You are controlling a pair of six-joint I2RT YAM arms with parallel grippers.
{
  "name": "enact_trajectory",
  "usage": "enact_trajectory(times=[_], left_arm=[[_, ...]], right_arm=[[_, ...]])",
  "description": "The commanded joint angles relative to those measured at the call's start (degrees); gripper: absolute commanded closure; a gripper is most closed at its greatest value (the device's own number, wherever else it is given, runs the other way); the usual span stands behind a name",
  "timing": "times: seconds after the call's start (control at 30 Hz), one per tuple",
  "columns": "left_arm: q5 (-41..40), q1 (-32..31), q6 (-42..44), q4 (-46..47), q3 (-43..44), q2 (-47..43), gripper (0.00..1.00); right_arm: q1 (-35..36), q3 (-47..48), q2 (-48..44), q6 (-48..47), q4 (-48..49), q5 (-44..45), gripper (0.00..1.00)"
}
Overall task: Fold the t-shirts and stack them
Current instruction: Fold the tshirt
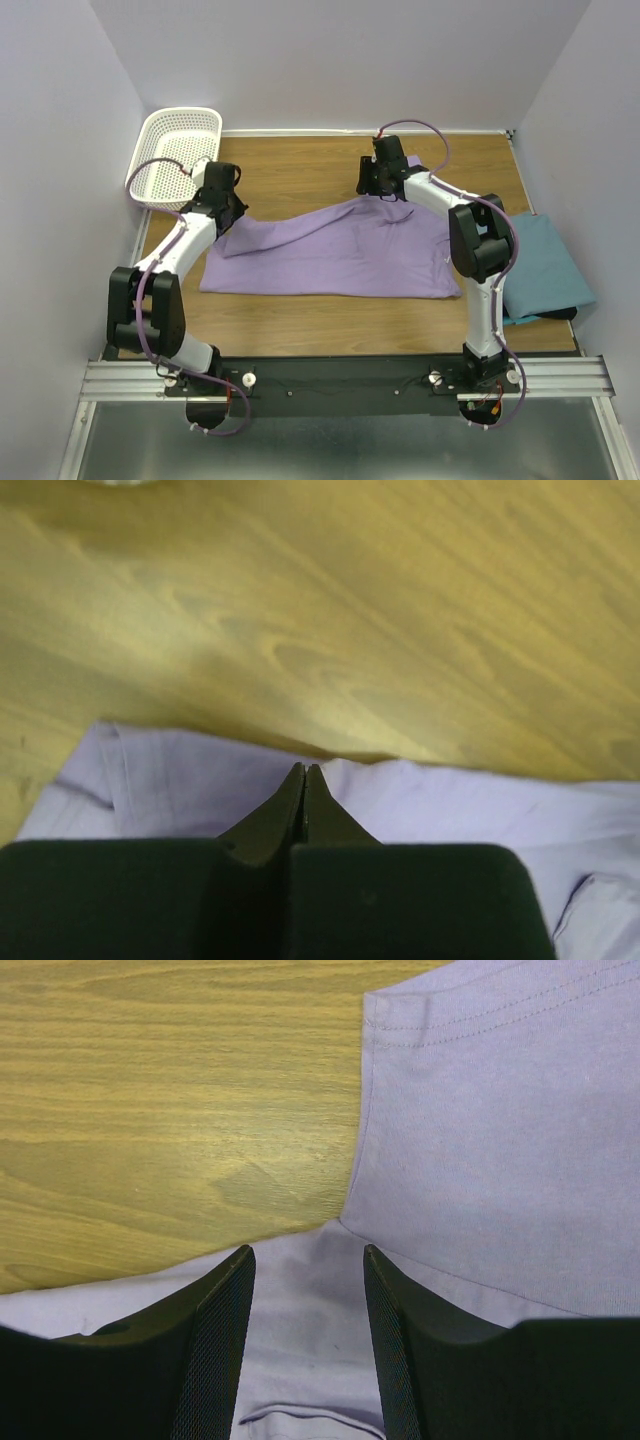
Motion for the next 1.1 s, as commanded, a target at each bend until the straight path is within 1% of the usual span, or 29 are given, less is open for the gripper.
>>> enact_trajectory(times=[0.0, 0.13, 0.2, 0.23, 0.4, 0.43, 0.53, 0.77, 0.93, 1.07], left_arm=[[-6.2, 0.7, 2.7, 0.7, 5.3, 3.7, 1.00], [-8.9, 1.4, 3.8, 2.8, 9.8, 7.7, 1.00], [-9.2, 1.9, 4.3, 4.2, 10.4, 8.9, 1.00], [-9.5, 2.0, 4.5, 6.0, 10.5, 9.8, 1.00], [-7.0, 3.4, 5.0, 10.9, 10.6, 12.1, 1.00], [-6.5, 3.5, 5.4, 12.5, 10.6, 12.2, 1.00], [-5.2, 3.5, 6.0, 14.3, 10.8, 13.2, 1.00], [-1.5, 3.9, 7.8, 17.1, 13.2, 16.1, 1.00], [0.8, 4.5, 8.6, 19.2, 13.5, 17.1, 1.00], [1.8, 4.8, 9.1, 19.5, 14.4, 17.6, 1.00]], right_arm=[[-0.6, 0.6, -2.5, 0.9, 0.6, -0.3, 0.45], [-1.9, 2.9, -1.6, 2.9, 0.6, 3.7, 0.45], [-2.9, 4.7, -0.6, 3.5, 0.6, 4.5, 0.45], [-3.8, 7.0, 0.1, 4.0, 0.5, 5.8, 0.45], [-6.7, 13.6, 5.2, 2.5, 0.6, 12.7, 0.45], [-7.9, 15.6, 5.9, 1.6, 0.7, 15.6, 0.45], [-10.9, 18.9, 9.2, 0.4, 0.6, 17.3, 0.44], [-15.3, 25.9, 15.1, -3.0, 0.6, 16.6, 0.44], [-16.1, 28.2, 18.7, -3.7, 0.5, 14.8, 0.44], [-16.1, 29.0, 21.6, -2.4, 0.5, 11.2, 0.45]])
